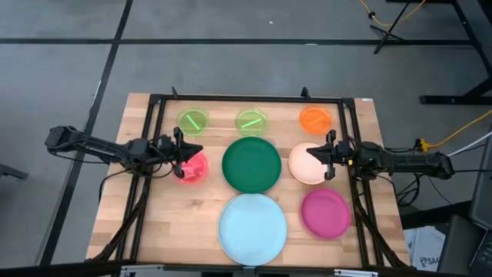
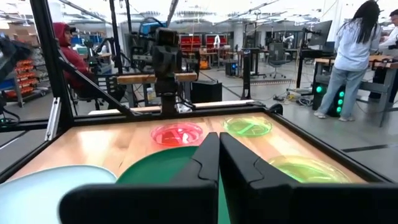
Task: Stack plastic plates
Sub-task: Stack the green plate on top of blue plate
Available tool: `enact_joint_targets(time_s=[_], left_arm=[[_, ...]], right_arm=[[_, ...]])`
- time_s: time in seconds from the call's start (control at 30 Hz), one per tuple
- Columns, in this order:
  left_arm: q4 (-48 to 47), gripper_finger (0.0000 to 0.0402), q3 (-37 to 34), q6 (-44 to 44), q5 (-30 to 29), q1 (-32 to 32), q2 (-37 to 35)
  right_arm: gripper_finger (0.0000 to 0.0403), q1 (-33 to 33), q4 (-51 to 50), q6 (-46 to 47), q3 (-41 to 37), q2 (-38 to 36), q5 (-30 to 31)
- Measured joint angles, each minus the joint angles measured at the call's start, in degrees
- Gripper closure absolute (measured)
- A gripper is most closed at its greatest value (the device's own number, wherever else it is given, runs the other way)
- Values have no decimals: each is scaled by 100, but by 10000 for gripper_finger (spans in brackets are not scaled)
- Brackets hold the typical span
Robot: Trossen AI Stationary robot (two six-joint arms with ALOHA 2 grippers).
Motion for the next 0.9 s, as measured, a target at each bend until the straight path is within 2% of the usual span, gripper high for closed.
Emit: enact_joint_targets(time_s=[0.3, 0.63, 0.9], left_arm=[[1033, 392, 32, 275, 306, 13, 900], [635, 392, 1112, 433, 285, 13, 2069], [517, 392, 1663, 410, 283, 13, 3189]], right_arm=[[395, 0, 1109, 307, 12, 1486, -6], [395, 0, 1190, 313, 733, 3004, -65], [395, 6, 1233, 882, 754, 3758, -66]])
